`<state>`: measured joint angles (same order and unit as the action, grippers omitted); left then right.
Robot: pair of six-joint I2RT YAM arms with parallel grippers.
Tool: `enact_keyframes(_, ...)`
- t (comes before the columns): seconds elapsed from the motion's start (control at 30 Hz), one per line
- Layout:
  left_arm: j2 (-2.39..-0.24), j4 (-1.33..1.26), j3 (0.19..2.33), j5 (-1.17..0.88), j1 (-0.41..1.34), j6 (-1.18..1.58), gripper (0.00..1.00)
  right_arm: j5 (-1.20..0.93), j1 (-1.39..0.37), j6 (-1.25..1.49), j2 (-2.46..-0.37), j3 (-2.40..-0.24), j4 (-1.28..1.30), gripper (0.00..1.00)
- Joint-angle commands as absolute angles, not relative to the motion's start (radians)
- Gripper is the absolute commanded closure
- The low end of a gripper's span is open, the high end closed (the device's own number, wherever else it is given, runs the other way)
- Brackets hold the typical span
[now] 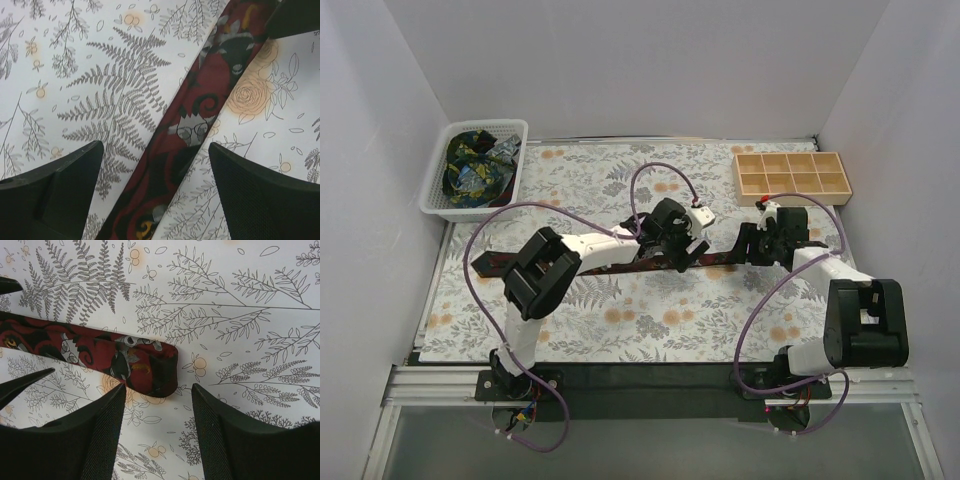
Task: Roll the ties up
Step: Flatten the tie, then roll the tie
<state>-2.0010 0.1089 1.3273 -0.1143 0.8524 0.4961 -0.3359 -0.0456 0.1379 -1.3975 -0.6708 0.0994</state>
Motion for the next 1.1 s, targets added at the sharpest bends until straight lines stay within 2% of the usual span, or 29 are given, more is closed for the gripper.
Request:
enact_keyframes(0.0,-2.026,0.060,1.393,-0.182,0.851,0.420,0.20,-0.386,-0.031,0.130,-1.423,-0.667,0.014,0.48)
enact_keyframes(0.4,-2.114,0.069,1.416,-0.302,0.851,0.338,0.21,-0.420,-0.014,0.127,-1.460,-0.675,0.009,0.51)
enact_keyframes(0.47,-2.123,0.072,1.420,-0.298,0.850,0.333,0.24,-0.423,-0.014,0.129,-1.473,-0.678,0.009,0.51)
enact_keyframes(0.63,-2.146,0.084,1.427,-0.308,0.850,0.311,0.42,-0.433,-0.012,0.130,-1.491,-0.680,-0.025,0.51)
enact_keyframes(0.73,-2.152,0.100,1.427,-0.334,0.848,0.307,0.49,-0.439,-0.011,0.133,-1.500,-0.683,-0.032,0.52)
enact_keyframes(0.83,-2.155,0.120,1.427,-0.356,0.850,0.307,0.50,-0.446,-0.009,0.133,-1.514,-0.687,-0.037,0.52)
enact_keyframes(1.0,-2.154,0.181,1.425,-0.406,0.848,0.314,0.54,-0.457,0.021,0.138,-1.523,-0.689,-0.037,0.64)
enact_keyframes(1.07,-2.149,0.204,1.425,-0.439,0.850,0.318,0.54,-0.469,0.026,0.138,-1.523,-0.689,-0.037,0.64)
